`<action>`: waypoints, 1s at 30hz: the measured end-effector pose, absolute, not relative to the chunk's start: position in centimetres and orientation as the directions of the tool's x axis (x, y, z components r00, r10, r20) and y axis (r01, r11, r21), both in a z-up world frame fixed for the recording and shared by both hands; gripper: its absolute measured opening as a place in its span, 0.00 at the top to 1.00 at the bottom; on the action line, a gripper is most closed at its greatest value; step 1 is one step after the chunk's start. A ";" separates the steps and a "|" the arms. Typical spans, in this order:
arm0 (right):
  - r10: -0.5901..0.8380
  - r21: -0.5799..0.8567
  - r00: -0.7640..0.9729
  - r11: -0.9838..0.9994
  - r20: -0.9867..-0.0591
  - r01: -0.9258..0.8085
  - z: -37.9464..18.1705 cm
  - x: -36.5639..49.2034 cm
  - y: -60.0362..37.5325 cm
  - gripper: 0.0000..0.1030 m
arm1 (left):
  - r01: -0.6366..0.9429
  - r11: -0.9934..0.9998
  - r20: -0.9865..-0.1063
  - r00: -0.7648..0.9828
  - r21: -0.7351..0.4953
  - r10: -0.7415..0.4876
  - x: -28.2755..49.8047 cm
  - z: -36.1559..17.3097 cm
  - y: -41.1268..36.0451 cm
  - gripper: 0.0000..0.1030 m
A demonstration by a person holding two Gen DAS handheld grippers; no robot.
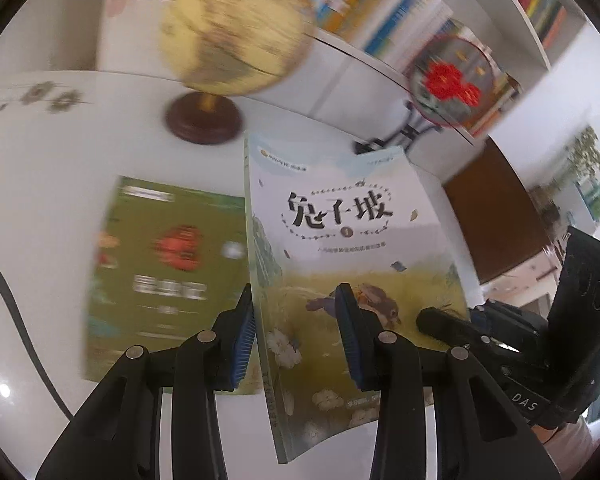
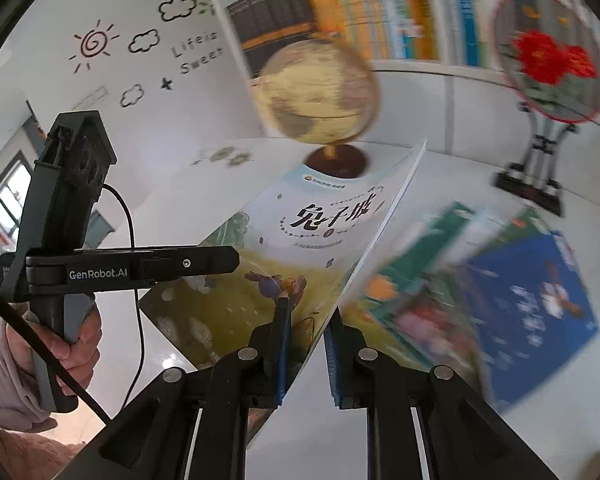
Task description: Organize books
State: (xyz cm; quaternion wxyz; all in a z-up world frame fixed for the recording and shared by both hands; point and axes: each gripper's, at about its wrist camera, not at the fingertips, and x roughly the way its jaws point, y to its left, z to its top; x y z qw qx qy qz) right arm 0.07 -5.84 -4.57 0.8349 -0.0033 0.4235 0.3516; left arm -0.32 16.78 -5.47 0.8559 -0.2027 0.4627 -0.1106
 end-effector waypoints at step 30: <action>0.511 0.357 0.253 0.806 -0.822 -0.472 -13.5 4.0 7.3 0.84 | -0.054 0.866 -0.801 0.413 -0.497 -0.434 1.5 -14.3 27.4 0.67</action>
